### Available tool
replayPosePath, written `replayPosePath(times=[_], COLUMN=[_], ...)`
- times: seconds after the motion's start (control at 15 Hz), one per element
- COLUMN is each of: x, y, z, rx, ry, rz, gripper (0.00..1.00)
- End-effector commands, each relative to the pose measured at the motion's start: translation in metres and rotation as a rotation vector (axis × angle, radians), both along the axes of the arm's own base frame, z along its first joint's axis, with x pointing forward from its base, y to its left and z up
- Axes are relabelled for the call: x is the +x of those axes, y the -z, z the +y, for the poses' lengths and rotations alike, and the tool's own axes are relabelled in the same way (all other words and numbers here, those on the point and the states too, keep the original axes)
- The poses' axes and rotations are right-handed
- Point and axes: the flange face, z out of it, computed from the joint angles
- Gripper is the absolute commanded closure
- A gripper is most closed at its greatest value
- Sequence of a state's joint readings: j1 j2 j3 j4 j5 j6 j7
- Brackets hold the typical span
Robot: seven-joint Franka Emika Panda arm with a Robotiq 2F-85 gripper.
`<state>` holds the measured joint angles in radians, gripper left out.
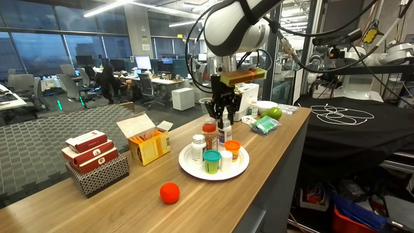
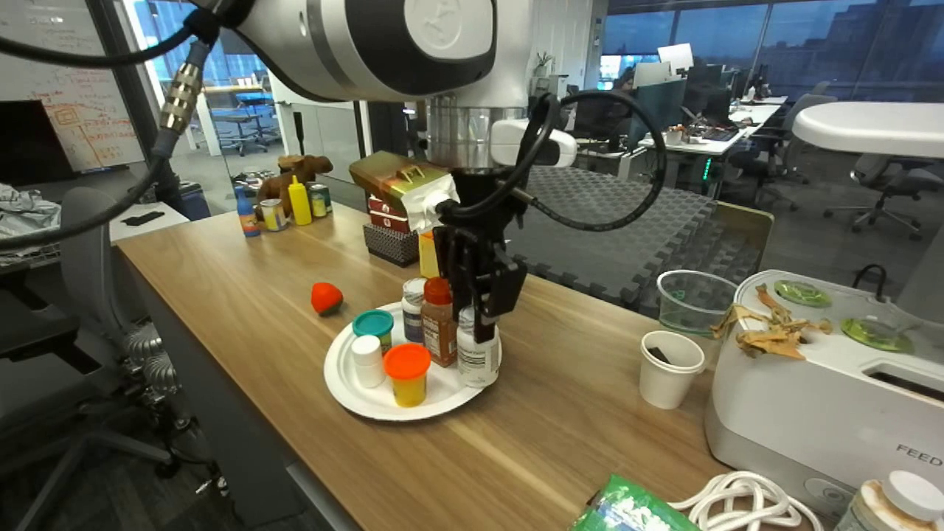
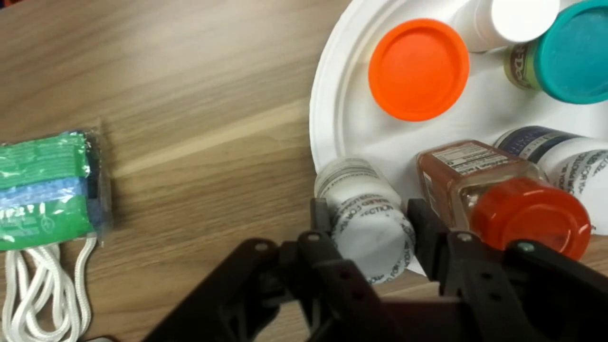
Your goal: Put the bottles and red plushy on the plate
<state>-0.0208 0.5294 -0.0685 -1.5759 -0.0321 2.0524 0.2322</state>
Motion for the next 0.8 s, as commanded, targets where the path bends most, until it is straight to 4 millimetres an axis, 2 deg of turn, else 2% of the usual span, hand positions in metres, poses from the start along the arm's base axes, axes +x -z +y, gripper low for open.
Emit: replayPosePath(times=[0.0,0.4,0.73], x=[-0.021,-0.032,-0.031], y=[-0.010,-0.012,0.000], z=[0.005,0.020,0.034], rx=[0.029,0.036,0.053], ry=[0.001,-0.038,-0.082], rz=[-0.011,-0.018,-0.039], gripper=[0.80,0.80,0.80])
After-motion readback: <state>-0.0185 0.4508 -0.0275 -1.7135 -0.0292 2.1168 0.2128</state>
